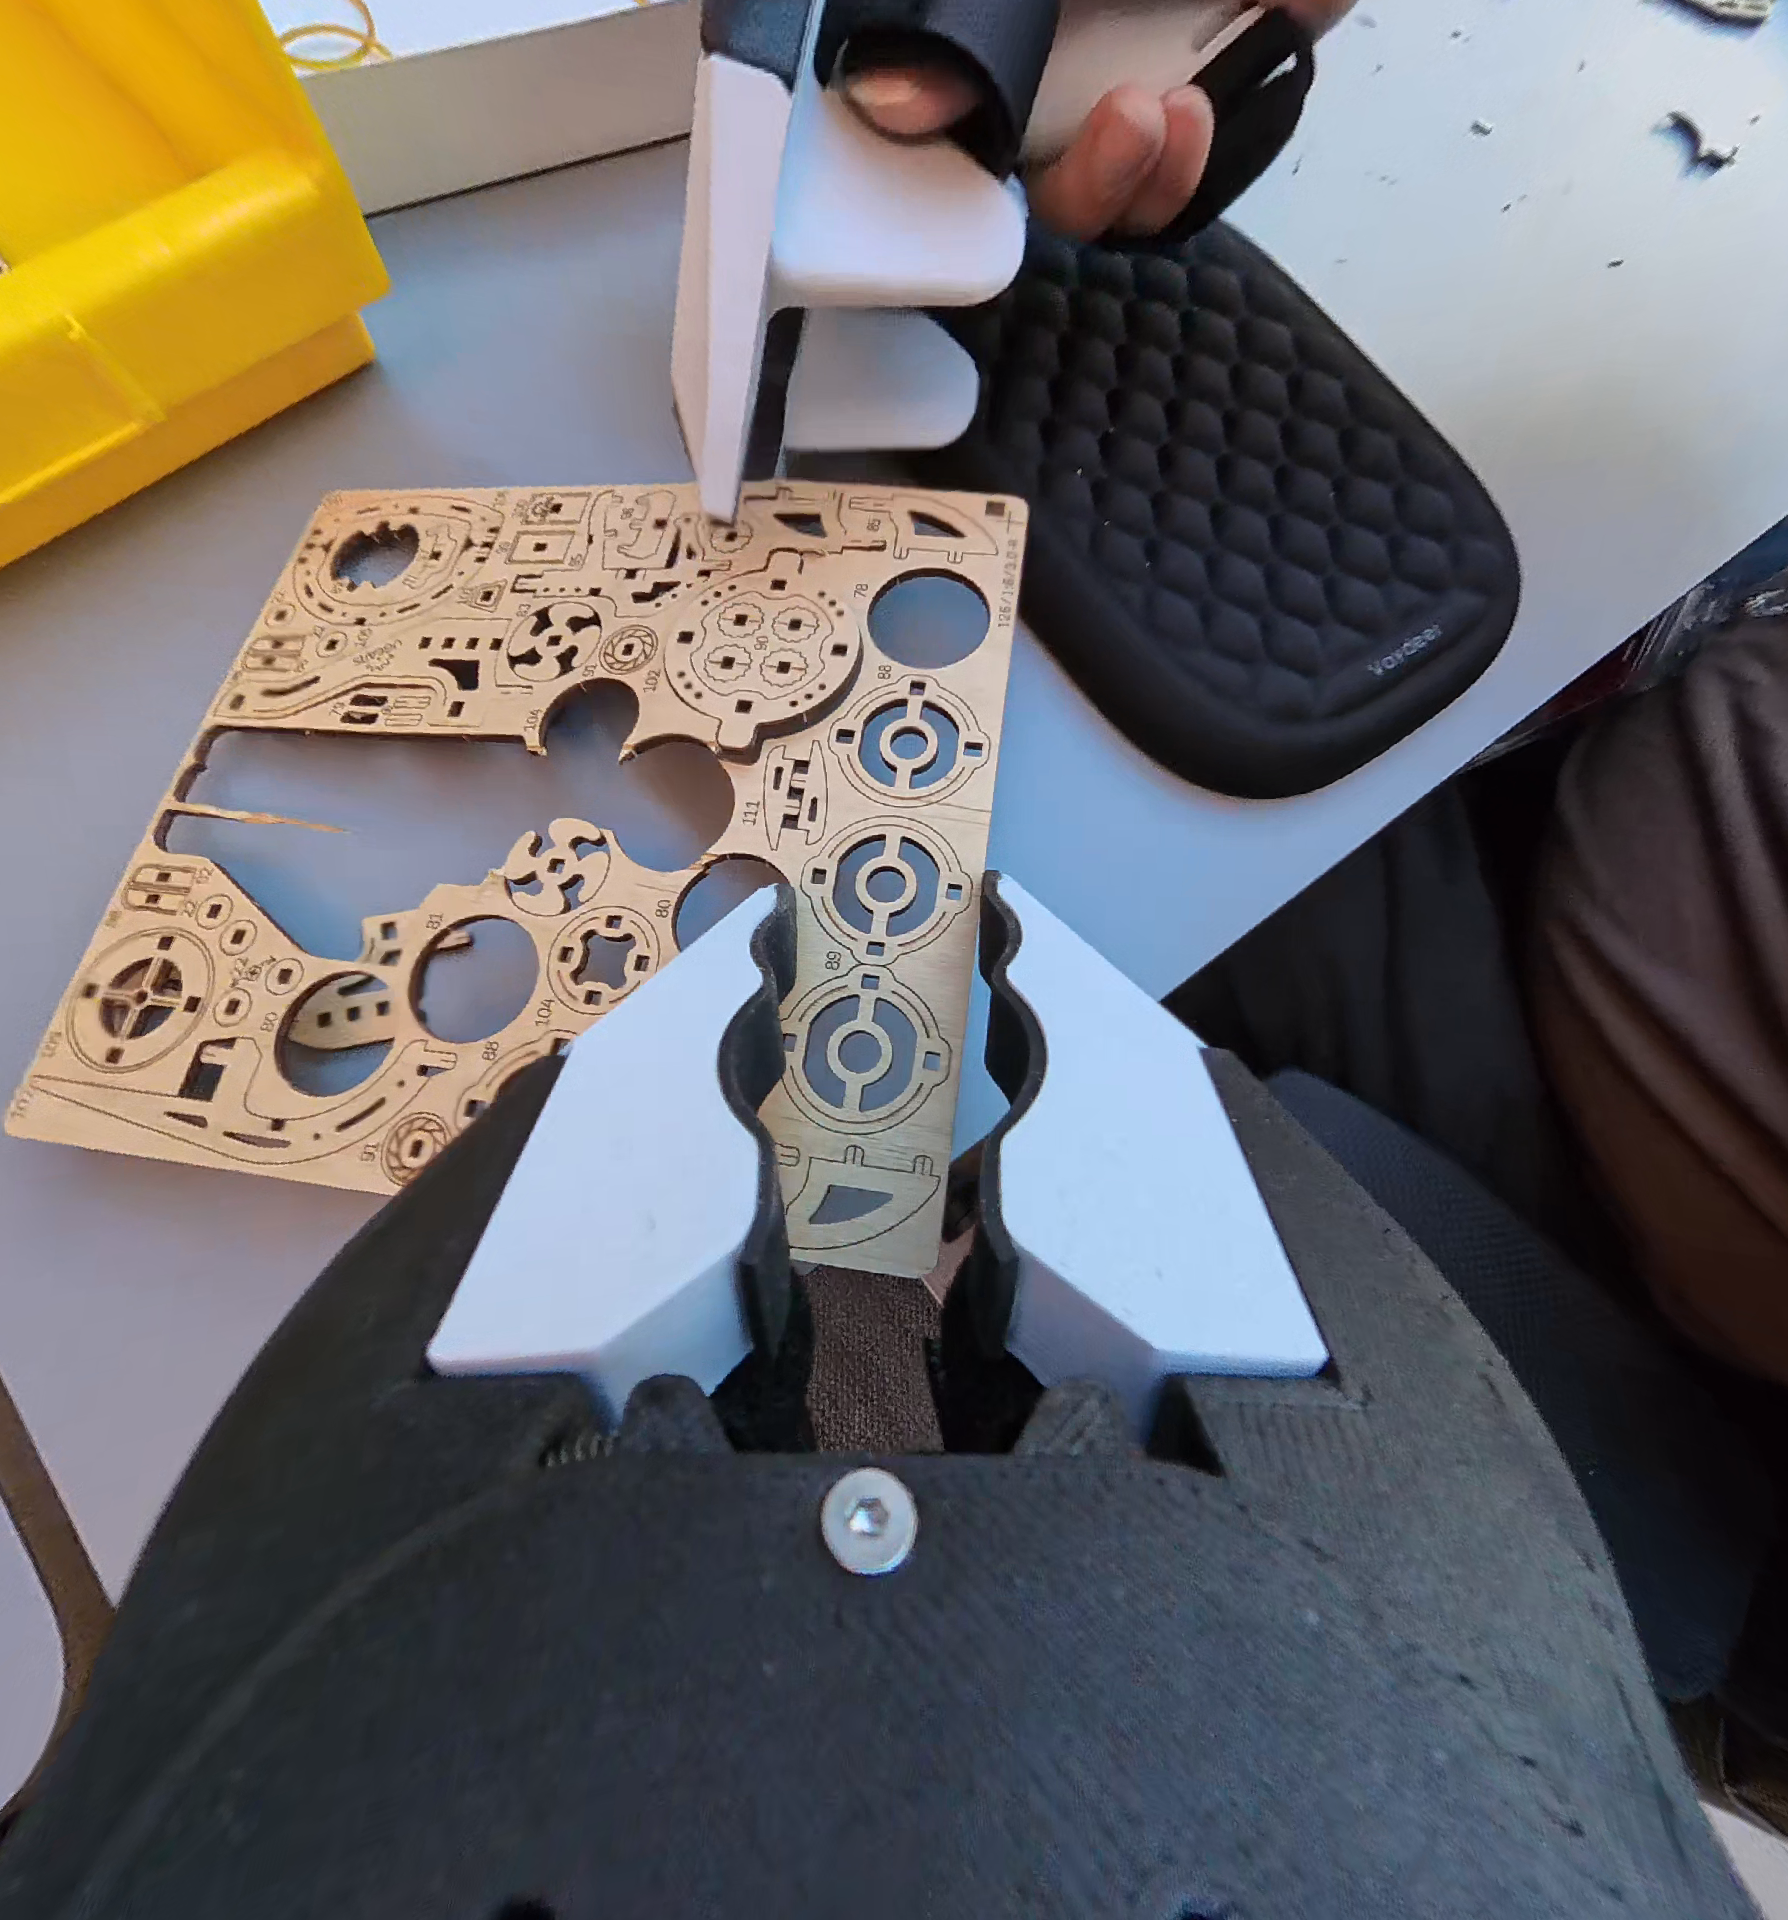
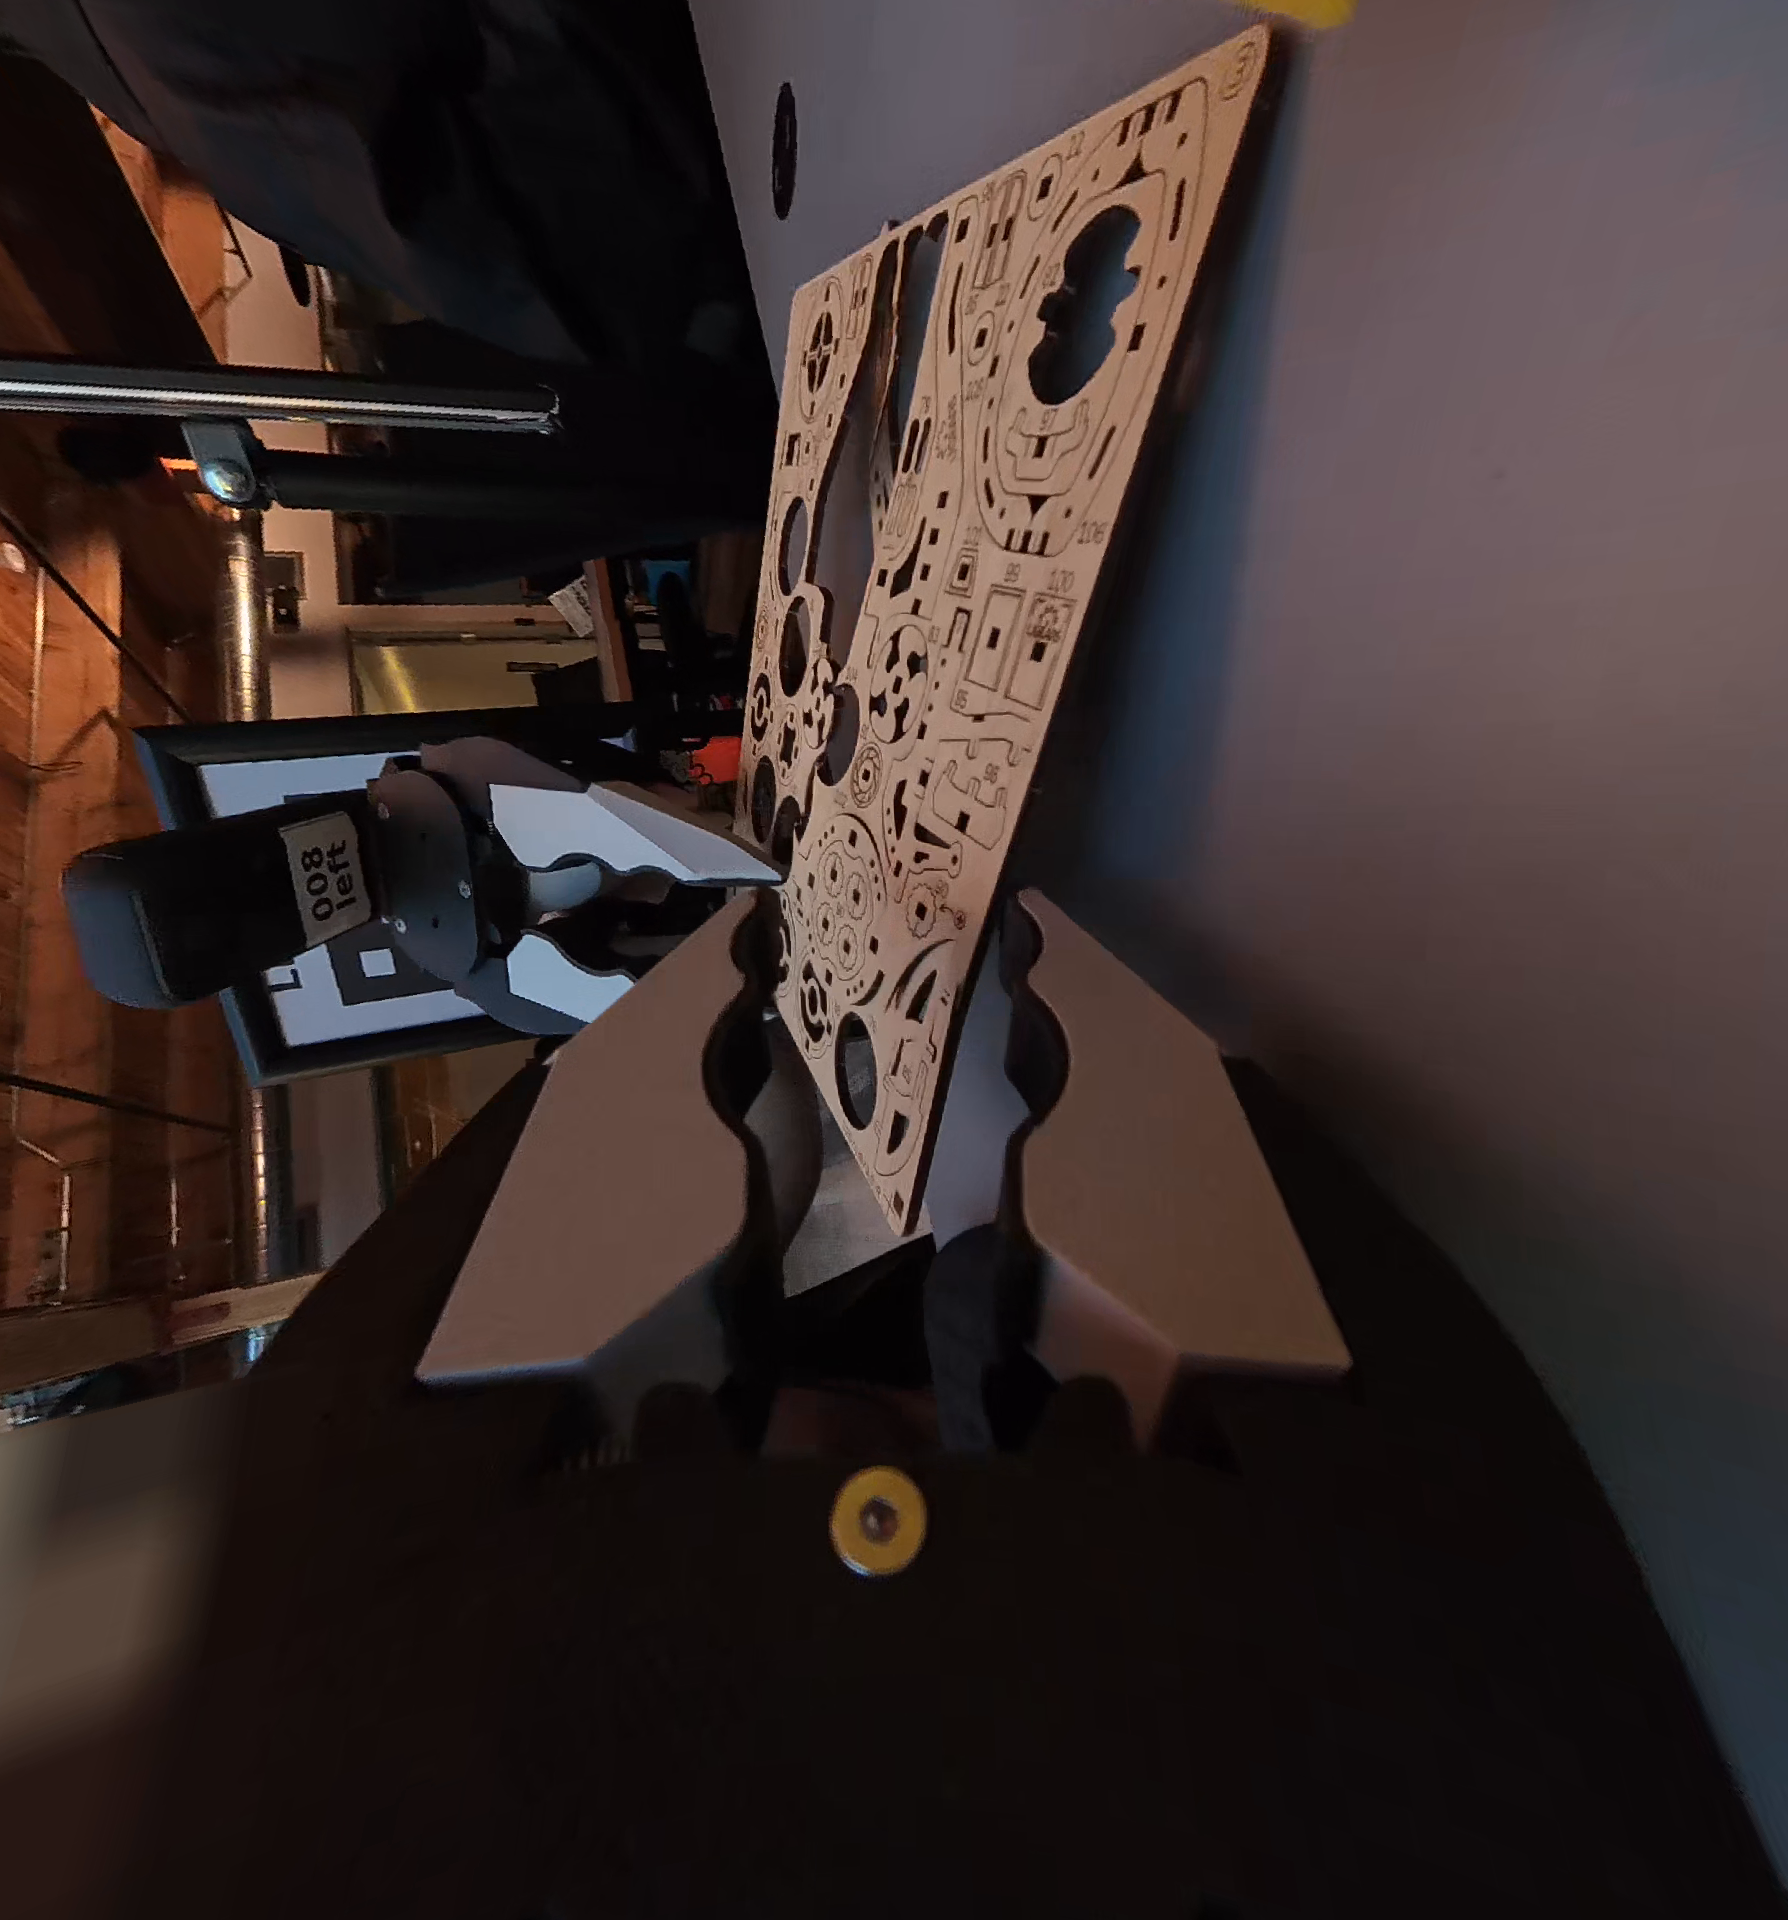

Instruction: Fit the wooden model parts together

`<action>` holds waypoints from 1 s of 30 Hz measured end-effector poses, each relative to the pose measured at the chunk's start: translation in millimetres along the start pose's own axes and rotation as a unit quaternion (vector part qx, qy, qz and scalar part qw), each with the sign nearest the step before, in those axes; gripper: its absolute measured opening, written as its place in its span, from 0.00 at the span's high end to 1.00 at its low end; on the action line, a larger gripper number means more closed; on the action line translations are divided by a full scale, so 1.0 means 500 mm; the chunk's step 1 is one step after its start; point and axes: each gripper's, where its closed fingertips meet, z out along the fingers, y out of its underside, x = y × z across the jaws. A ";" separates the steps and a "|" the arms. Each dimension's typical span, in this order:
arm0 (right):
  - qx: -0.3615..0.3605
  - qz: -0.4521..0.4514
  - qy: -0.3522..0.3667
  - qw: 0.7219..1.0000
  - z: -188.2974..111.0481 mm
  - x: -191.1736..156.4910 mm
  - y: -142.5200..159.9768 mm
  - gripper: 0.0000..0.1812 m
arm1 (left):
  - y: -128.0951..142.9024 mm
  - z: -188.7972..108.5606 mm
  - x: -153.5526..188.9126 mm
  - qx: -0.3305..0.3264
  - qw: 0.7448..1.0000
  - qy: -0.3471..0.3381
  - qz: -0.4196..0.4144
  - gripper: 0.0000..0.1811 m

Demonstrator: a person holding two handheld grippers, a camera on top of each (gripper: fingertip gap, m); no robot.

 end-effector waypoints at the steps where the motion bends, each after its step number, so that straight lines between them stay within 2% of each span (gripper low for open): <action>1: 0.005 0.004 -0.009 1.000 0.001 -0.004 -0.002 0.78 | 0.000 -0.002 0.002 0.000 1.000 -0.003 0.002 0.81; 6: 0.028 0.040 -0.100 0.994 -0.006 -0.033 -0.004 0.99 | 0.002 -0.009 0.015 0.012 1.000 -0.014 0.014 0.81; 9: 0.034 0.054 -0.145 0.987 -0.013 -0.053 0.002 0.99 | 0.000 -0.012 0.021 0.023 0.999 -0.023 0.023 0.81; 13: 0.044 0.007 -0.147 0.988 -0.024 -0.079 0.017 0.99 | -0.011 -0.023 0.038 0.054 0.998 -0.019 0.032 0.81; 19: 0.069 -0.039 -0.147 0.986 -0.063 -0.116 0.038 0.99 | -0.070 -0.101 0.049 0.177 0.984 -0.016 0.009 0.78; 22: 0.080 -0.062 -0.149 0.984 -0.100 -0.131 0.059 0.99 | -0.089 -0.158 0.026 0.241 0.968 -0.065 -0.012 0.75; 25: 0.096 -0.086 -0.153 0.980 -0.154 -0.142 0.091 0.99 | -0.092 -0.193 -0.017 0.299 0.945 -0.105 -0.079 0.78; 27: 0.111 -0.096 -0.160 0.976 -0.198 -0.145 0.119 1.00 | -0.099 -0.186 -0.019 0.334 0.931 -0.066 -0.130 0.79; 30: 0.137 -0.113 -0.166 0.970 -0.274 -0.141 0.171 0.99 | -0.120 -0.142 -0.002 0.346 0.920 0.005 -0.185 0.79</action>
